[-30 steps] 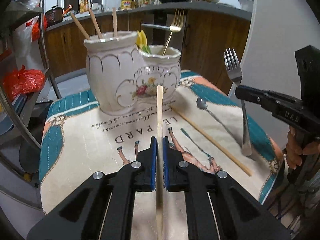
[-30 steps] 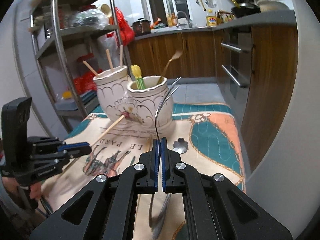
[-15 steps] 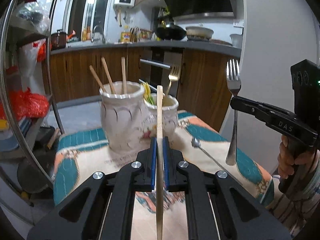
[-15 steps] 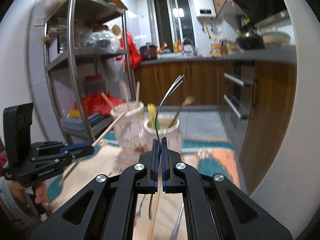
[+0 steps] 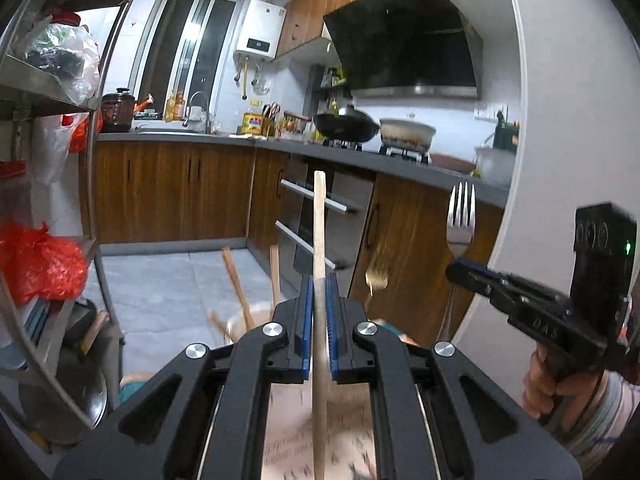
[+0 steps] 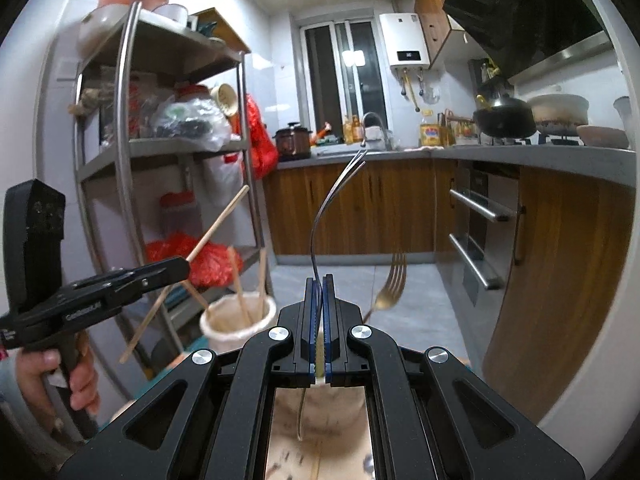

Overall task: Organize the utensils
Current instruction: 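Carry the fork to the short pot while the left tool carries the chopstick to the tall pot, then lower the fork into the short pot while the left tool drops the chopstick in the tall pot, then open both tools and withdraw them toward the remaining silver spoon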

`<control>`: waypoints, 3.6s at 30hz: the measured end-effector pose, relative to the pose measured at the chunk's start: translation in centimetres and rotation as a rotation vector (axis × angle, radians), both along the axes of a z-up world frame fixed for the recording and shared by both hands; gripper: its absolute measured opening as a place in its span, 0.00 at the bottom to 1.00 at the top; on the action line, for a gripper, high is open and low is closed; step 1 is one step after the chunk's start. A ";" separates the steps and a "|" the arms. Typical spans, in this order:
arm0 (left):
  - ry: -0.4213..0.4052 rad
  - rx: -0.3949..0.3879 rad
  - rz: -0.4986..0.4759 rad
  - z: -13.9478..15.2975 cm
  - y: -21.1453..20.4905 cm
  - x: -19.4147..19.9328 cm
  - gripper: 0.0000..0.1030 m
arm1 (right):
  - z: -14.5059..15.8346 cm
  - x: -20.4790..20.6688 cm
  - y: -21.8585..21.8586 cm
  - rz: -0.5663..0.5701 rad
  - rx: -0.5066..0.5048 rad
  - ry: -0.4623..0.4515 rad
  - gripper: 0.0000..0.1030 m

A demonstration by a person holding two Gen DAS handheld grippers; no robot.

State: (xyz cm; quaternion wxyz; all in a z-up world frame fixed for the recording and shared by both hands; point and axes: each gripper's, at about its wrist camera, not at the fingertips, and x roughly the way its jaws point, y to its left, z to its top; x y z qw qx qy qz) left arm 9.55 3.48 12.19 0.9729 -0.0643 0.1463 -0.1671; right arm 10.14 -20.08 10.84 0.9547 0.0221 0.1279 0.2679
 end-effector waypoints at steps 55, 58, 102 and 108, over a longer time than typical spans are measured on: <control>-0.110 0.325 0.116 -5.0 -2.7 1.9 0.06 | -6.2 5.0 3.6 -0.013 -0.078 0.074 0.04; -0.090 0.338 0.111 -5.1 -2.9 2.1 0.07 | -6.6 5.0 3.7 -0.018 -0.090 0.092 0.04; -0.020 0.173 0.125 -5.1 -2.6 -9.7 0.95 | -6.6 -4.7 -4.4 -0.209 -0.124 0.169 0.95; 0.050 0.210 0.105 -8.2 -3.9 -10.1 0.95 | -9.2 -4.2 -4.7 -0.239 -0.177 0.264 0.95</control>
